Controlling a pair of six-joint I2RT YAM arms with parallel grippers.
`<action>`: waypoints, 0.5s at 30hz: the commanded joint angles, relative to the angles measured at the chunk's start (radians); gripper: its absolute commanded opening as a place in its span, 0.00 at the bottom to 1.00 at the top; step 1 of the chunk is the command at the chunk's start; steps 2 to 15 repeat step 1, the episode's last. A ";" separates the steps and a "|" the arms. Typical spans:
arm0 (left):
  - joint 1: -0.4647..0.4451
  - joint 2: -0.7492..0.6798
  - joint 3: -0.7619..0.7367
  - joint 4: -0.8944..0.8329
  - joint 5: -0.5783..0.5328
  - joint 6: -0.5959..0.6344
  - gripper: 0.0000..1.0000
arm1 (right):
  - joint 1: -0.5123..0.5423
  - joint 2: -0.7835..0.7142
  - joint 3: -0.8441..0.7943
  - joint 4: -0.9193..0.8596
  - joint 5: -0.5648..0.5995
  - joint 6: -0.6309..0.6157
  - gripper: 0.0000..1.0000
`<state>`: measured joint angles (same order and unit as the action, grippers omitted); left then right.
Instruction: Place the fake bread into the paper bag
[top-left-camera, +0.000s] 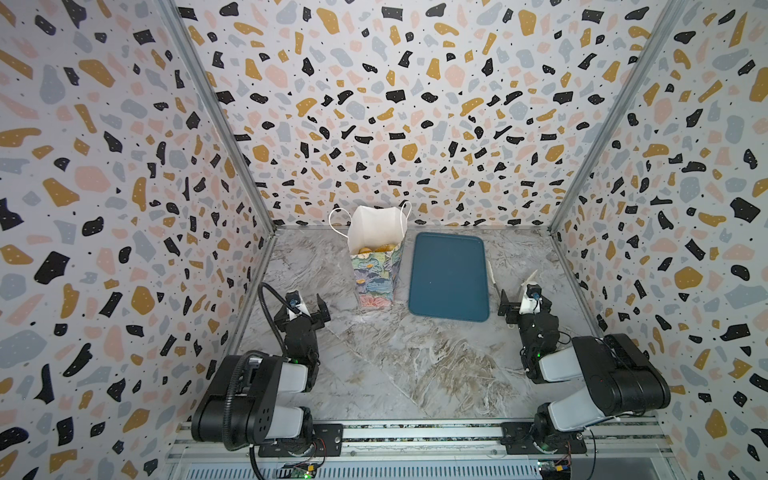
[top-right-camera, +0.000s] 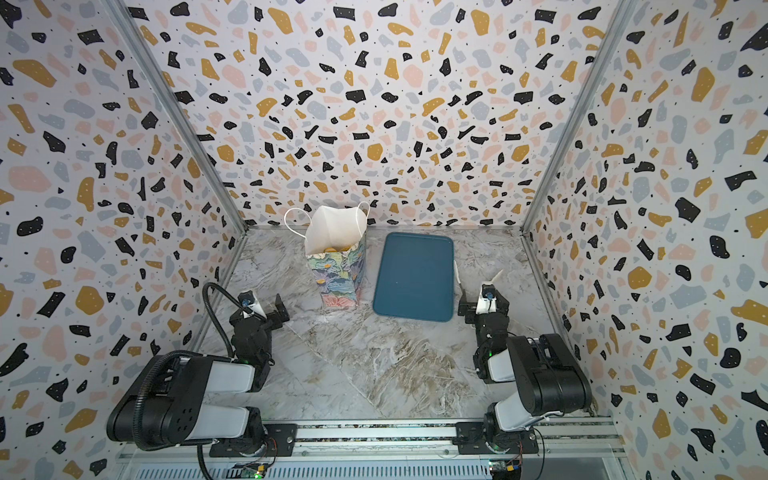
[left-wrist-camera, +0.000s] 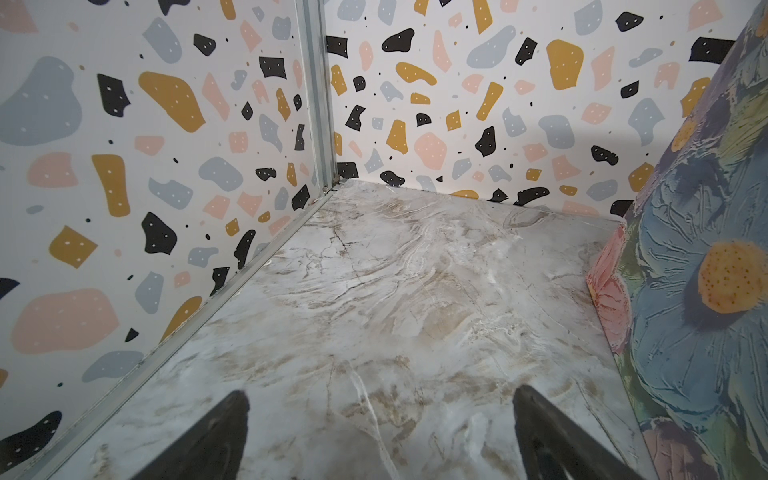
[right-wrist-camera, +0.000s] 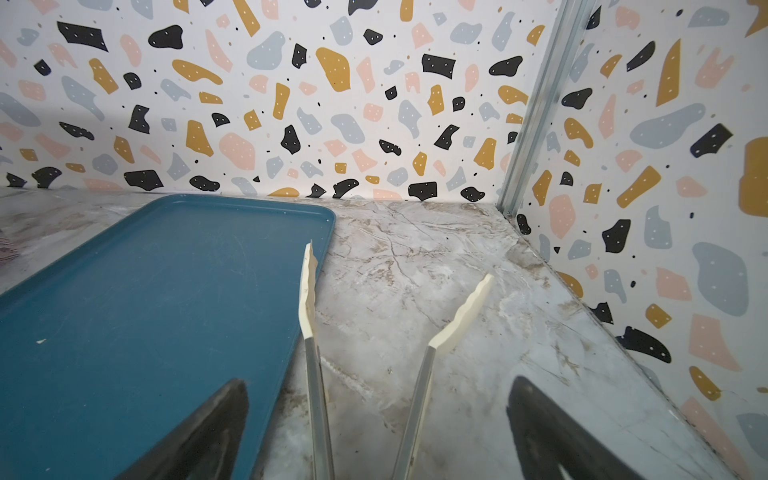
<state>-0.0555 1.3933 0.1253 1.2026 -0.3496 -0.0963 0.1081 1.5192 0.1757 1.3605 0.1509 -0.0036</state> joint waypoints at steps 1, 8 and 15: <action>-0.003 -0.011 0.005 0.049 -0.012 0.010 0.99 | 0.008 -0.004 -0.007 0.019 0.021 -0.012 0.99; -0.003 -0.011 0.005 0.049 -0.012 0.010 0.99 | 0.008 -0.004 -0.007 0.019 0.021 -0.012 0.99; -0.003 -0.011 0.005 0.049 -0.012 0.010 0.99 | 0.008 -0.004 -0.007 0.019 0.021 -0.012 0.99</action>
